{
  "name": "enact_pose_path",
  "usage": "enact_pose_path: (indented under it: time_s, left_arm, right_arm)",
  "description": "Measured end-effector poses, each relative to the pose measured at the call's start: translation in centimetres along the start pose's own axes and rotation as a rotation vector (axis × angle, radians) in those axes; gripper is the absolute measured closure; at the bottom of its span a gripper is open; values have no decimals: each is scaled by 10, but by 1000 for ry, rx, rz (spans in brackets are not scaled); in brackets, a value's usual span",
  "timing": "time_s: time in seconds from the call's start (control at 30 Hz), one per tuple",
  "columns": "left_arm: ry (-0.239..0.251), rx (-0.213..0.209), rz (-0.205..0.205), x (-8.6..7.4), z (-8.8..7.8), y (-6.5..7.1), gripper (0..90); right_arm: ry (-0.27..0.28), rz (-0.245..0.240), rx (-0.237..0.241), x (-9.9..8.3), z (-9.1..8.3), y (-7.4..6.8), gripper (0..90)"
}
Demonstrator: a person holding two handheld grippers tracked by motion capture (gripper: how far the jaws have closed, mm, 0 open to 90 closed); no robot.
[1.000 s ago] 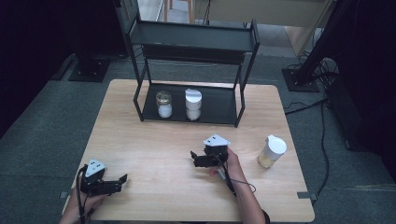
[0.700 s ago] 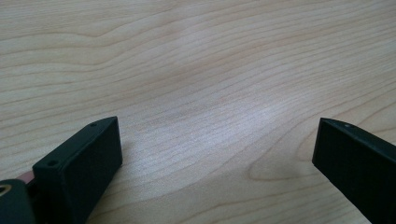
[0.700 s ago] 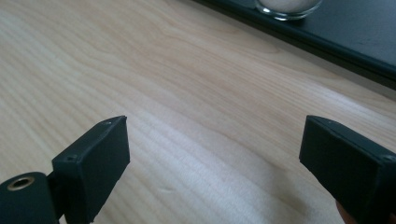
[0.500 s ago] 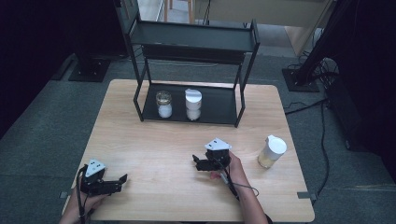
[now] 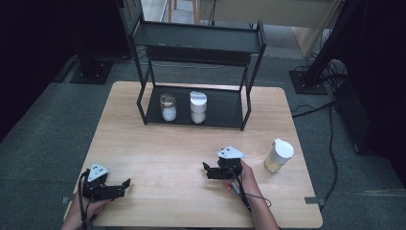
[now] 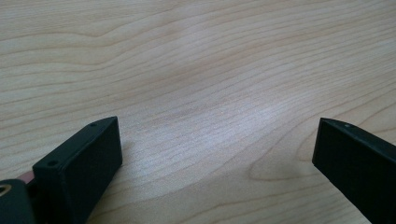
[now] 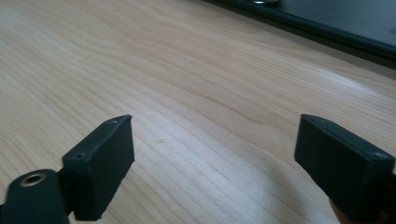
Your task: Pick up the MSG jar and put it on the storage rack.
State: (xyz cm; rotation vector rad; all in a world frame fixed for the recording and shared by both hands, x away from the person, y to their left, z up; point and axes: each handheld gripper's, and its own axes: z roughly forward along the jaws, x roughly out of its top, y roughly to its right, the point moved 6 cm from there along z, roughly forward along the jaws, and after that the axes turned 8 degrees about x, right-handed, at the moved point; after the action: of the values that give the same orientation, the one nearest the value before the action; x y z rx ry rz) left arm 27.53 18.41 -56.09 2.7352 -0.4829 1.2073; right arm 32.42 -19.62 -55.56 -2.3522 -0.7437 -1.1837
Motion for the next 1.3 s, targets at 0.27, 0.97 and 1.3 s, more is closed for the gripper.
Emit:
enact_pose_path:
  time_s: [0.27,0.97,1.3]
  left_arm:
    - [0,1,-1,0,0,0,16]
    - [-2,5,6,0,0,1,17]
    - [-2,5,5,0,0,1,17]
  right_arm:
    - [-7,18,-19,-7,-10,3,119]
    - [22,8,-50,-20,-32,5,14]
    - [-3,-10,-55,-30,-44,8,15]
